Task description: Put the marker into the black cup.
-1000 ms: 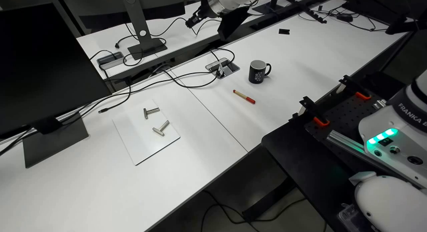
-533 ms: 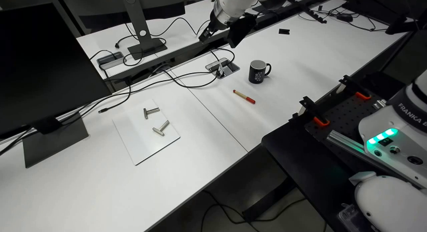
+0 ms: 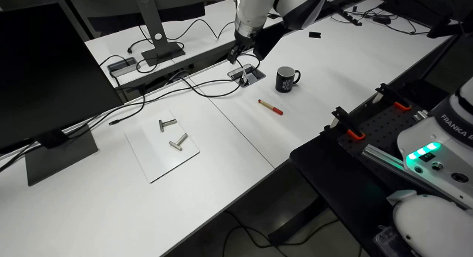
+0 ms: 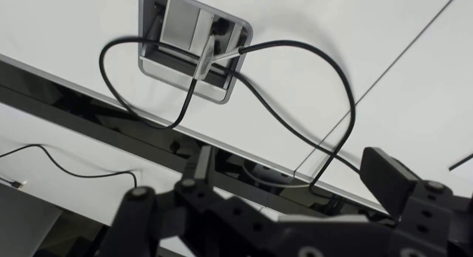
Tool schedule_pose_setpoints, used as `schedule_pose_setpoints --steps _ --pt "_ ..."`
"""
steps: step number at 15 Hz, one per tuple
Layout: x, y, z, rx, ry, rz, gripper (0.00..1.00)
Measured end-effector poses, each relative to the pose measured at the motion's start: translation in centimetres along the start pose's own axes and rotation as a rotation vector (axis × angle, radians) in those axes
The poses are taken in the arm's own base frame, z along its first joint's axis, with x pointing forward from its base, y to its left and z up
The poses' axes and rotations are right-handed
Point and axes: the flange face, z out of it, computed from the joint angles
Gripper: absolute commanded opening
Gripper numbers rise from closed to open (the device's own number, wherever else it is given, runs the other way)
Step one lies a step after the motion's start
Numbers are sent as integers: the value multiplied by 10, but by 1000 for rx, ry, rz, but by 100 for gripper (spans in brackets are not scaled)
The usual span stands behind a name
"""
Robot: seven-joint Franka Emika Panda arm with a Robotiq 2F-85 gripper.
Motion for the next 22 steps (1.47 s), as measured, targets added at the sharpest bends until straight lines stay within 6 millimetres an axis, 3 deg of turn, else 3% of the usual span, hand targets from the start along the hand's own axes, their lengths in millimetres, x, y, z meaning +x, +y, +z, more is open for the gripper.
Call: schedule_pose_setpoints --steps 9,22 --pt "-22 -23 32 25 -252 -41 100" --pt "-56 -2 78 -17 -476 78 100"
